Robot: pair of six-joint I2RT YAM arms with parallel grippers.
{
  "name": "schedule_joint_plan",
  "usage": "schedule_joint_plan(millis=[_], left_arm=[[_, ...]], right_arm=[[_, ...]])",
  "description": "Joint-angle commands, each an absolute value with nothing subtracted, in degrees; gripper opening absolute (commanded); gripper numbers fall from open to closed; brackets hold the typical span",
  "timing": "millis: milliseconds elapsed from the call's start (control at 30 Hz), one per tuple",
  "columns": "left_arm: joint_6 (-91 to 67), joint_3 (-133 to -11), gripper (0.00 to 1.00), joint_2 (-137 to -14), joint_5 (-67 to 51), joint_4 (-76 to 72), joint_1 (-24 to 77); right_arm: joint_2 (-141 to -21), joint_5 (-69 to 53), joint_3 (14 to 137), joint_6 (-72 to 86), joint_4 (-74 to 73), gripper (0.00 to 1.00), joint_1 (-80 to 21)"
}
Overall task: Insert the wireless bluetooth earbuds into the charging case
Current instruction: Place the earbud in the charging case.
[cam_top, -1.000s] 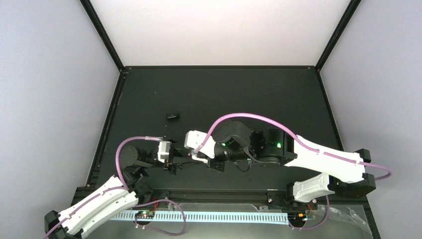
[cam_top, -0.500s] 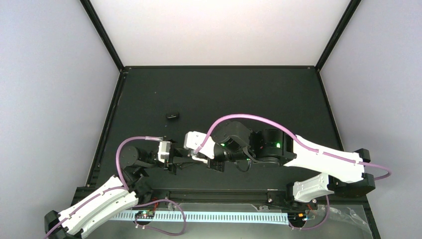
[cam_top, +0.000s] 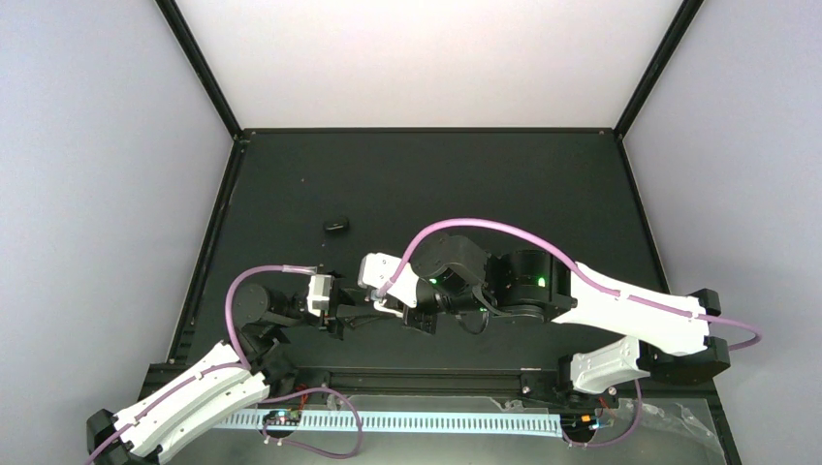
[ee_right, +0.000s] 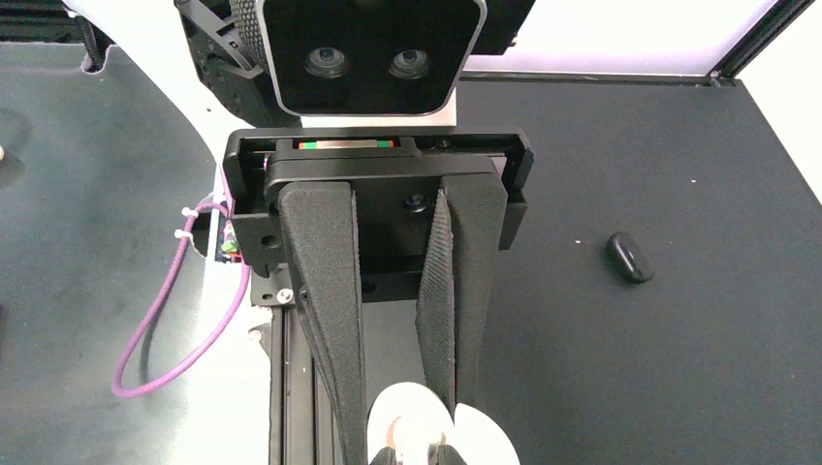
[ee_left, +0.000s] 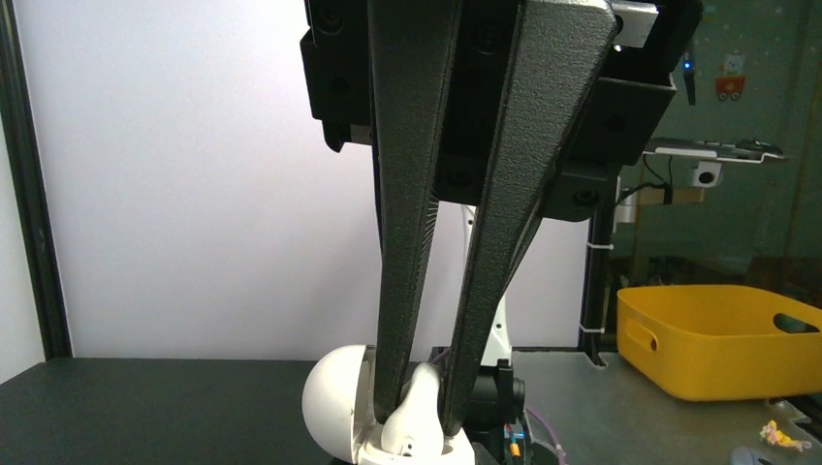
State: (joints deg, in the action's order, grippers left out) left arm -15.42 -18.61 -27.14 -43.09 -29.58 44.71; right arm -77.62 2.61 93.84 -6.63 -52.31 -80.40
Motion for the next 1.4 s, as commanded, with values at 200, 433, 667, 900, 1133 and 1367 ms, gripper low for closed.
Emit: schedule_joint_plan(millis=[200,433,667,900,1133,1367], left_arm=[[-15.2,-20.0,0.02,-27.3,-43.4,-33.0,45.0],[-15.2,-20.0,0.01,-27.5,-43.4,-33.1,45.0],[-15.3,-20.0,0.02,-27.3,-43.7,-33.1,45.0],[-15.4,-20.0,0.01,-27.4,-43.7,-33.2,45.0],[-15.4,-19.9,0.02,-27.4,-43.7,-33.2,45.0],[-15.3,-19.9,0.02,-27.2,-43.4,-33.2,45.0]], right_arm=[[-76.0,4.7,95.0,-5.2,-52.9,0.1,-80.8],[-75.5,5.0,95.1,-4.8,-52.4,0.13,-80.8],[-75.6,4.5,95.2,-4.8,-52.2,0.1,-80.8],[-76.8,3.6,95.8,-4.8,-52.5,0.12,-80.8],[-76.5,3.6,96.1,-5.0,-52.3,0.03,-80.8],[-76.6,2.6,95.9,-4.8,-52.4,0.01,-80.8]])
